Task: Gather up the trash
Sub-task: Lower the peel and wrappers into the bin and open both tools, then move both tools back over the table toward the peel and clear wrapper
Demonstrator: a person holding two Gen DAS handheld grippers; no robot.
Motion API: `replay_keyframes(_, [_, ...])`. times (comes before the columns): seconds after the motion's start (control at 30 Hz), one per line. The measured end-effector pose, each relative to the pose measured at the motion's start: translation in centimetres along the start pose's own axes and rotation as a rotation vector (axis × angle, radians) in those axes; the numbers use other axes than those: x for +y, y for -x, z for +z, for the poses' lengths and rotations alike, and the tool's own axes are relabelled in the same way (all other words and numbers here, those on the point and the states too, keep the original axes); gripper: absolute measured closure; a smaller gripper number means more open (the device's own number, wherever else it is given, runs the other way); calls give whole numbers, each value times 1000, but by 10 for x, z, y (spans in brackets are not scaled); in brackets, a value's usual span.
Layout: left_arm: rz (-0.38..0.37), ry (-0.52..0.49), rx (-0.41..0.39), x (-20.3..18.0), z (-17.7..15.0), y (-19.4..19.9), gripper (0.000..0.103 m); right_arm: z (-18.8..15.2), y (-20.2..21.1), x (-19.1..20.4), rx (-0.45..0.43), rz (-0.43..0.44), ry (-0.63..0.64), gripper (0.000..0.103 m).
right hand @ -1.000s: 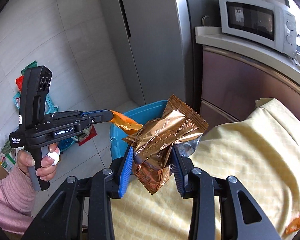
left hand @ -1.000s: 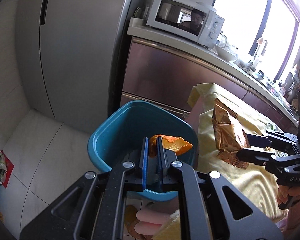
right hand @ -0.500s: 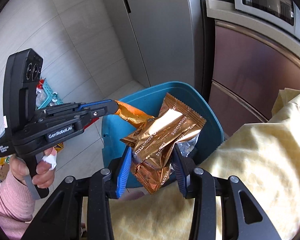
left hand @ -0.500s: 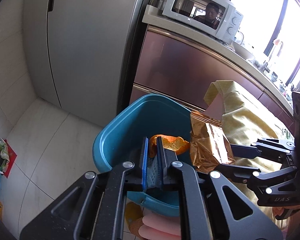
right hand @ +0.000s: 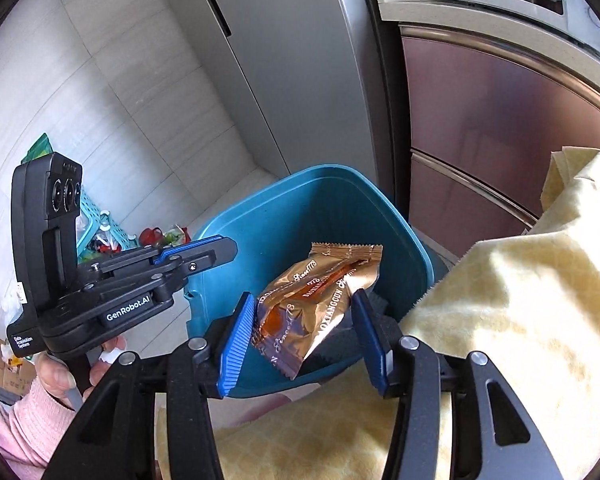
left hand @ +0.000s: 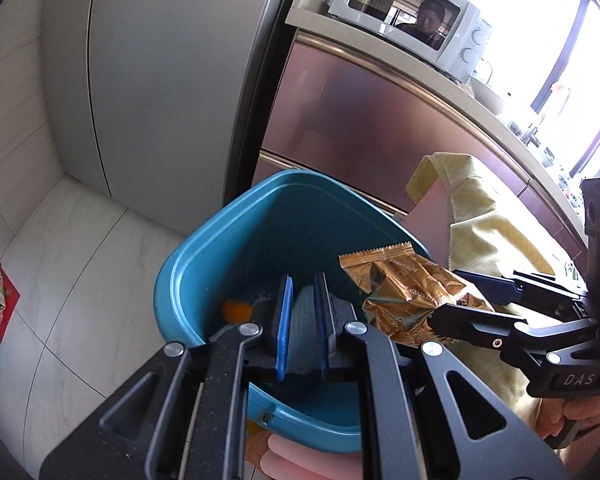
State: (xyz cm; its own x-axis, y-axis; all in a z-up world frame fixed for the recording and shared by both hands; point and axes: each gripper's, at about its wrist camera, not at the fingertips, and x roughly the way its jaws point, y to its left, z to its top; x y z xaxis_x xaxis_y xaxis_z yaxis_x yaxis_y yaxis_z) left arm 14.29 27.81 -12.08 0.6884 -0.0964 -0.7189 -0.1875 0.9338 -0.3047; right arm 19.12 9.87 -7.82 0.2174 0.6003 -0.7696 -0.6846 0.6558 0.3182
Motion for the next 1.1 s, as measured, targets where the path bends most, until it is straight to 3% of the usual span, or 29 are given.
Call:
replay_keyframes(0.17, [-1,-15,-14,-5,-2,8,93,1,4,-10,-11,19,-25,42])
replay_keyframes(0.47, [-11,-34,-26,-15,-7,17,93,-3,17,-11,-37,30,-29,42])
replay_keyframes(0.77, [-69,-106,-74,-43,-14,44,70,-22,70,-18,-152,11,-35,42])
replay_keyframes(1.1, [-227,-295,-85,-134,-28,59,58,-77,161,-51,-305,-114,-116,42])
